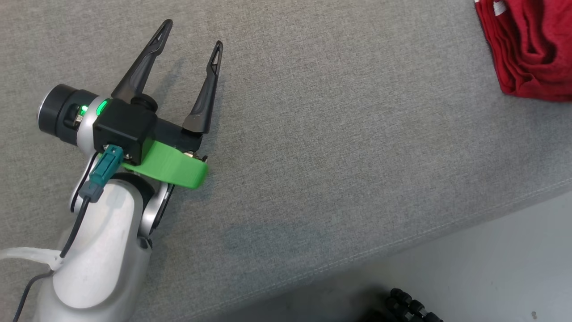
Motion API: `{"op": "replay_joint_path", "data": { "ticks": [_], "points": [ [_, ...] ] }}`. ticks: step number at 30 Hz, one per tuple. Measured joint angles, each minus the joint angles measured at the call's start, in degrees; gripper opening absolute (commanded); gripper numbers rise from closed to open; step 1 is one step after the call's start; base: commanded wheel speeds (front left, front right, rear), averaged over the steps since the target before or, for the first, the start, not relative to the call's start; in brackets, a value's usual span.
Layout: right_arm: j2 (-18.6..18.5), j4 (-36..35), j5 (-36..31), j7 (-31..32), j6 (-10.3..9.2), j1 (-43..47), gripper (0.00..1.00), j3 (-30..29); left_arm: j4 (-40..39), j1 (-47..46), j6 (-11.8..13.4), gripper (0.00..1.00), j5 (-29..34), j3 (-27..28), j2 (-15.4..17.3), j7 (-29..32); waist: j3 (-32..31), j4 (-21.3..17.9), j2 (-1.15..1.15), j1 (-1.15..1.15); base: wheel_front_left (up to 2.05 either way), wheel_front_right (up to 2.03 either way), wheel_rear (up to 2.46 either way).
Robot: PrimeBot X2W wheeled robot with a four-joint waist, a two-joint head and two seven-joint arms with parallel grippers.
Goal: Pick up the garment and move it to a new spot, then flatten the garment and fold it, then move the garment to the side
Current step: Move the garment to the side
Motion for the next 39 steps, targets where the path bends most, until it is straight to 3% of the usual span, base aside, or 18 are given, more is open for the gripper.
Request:
{"op": "replay_joint_path", "data": {
  "ticks": [6, 9, 16, 26, 39],
  "points": [
    [2.13, -2.86, -1.56, -0.25, 0.00, 0.08, 1.00, -3.28, -0.05, 0.03, 0.09, 1.00, -0.18, -0.11, 0.00, -0.03, -0.16, -1.38, 0.00, -0.01, 0.00, 0.00, 0.00],
    [4.24, -8.90, -2.93, -0.31, 0.00, 2.16, 1.00, -5.30, 0.42, 1.17, 0.49, 1.00, -0.94, 0.04, -0.07, -0.63, -1.32, -1.92, 0.00, -0.01, 0.00, 0.00, 0.00],
    [13.54, -28.00, -3.92, -0.32, 0.00, 12.63, 1.00, -5.92, 2.82, 5.75, 2.18, 1.00, -3.05, 1.31, -0.68, -3.58, -6.00, -1.62, 0.00, -0.01, 0.00, 0.00, 0.00],
    [21.08, -43.67, -4.33, -0.32, -0.01, 25.20, 1.00, 0.19, 6.48, 9.45, 4.63, 1.00, -5.72, 2.68, -3.11, -8.15, -10.14, 5.76, 0.00, -0.01, 0.00, 0.00, 0.00],
    [23.59, -46.92, -4.36, -0.13, -0.01, 35.61, 1.00, 4.87, 10.21, 17.00, 7.26, 1.00, -8.55, 6.76, -3.78, -10.73, -18.20, 14.41, 0.00, -0.01, 0.00, 0.00, 0.00]
  ]
}}
